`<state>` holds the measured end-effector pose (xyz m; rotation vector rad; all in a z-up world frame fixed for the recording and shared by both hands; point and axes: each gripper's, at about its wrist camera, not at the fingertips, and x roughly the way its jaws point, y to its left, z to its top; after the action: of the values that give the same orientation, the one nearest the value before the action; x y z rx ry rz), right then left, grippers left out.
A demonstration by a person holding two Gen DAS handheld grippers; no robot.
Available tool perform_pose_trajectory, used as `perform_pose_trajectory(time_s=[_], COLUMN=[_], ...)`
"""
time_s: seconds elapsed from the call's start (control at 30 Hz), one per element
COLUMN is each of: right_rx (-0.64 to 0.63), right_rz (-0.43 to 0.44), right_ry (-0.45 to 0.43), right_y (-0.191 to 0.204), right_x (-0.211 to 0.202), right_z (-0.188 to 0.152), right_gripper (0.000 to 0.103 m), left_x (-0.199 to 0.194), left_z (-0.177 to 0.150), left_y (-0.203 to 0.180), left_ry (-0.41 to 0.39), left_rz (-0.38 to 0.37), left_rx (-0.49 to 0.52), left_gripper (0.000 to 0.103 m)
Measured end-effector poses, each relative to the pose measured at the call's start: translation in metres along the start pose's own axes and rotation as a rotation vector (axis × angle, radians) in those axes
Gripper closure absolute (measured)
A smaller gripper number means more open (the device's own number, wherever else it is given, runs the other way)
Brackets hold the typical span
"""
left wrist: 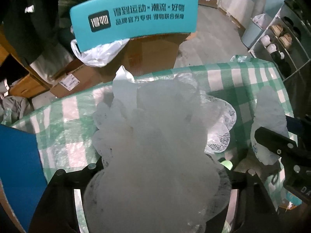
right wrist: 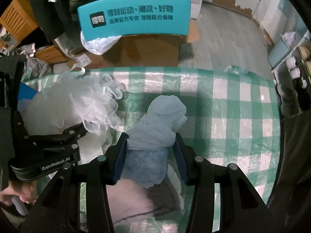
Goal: Organize soft objects
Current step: 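Carry the puff in the left tool and the sock in the right tool toward the cardboard box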
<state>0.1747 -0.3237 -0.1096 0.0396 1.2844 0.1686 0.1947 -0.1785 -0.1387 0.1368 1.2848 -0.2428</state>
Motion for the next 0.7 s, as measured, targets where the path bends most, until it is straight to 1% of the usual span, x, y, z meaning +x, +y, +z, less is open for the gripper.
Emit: perform_pose_trajectory(time_s=[0.4,0.53,0.7], right_rx=[-0.071,-0.097,-0.117], right_rz=[0.010,0.018,0.027], right_ry=[-0.068,-0.090,-0.088], right_y=[0.029,0.042,0.052], right_x=[-0.036,-0.045,-0.047], right_z=[-0.008,-0.012,-0.018], right_gripper=[0.058,0.058,0.058], left_x=[-0.061,-0.078,-0.089], left_z=[-0.014,-0.023,-0.035], left_y=[0.024,0.032,0.042], left_ry=[-0.110,-0.126,-0.133], left_rz=[0.015,0.002,-0.011], left_rx=[0.027,0.031,0.024], left_gripper=[0.038,0.040,0.041])
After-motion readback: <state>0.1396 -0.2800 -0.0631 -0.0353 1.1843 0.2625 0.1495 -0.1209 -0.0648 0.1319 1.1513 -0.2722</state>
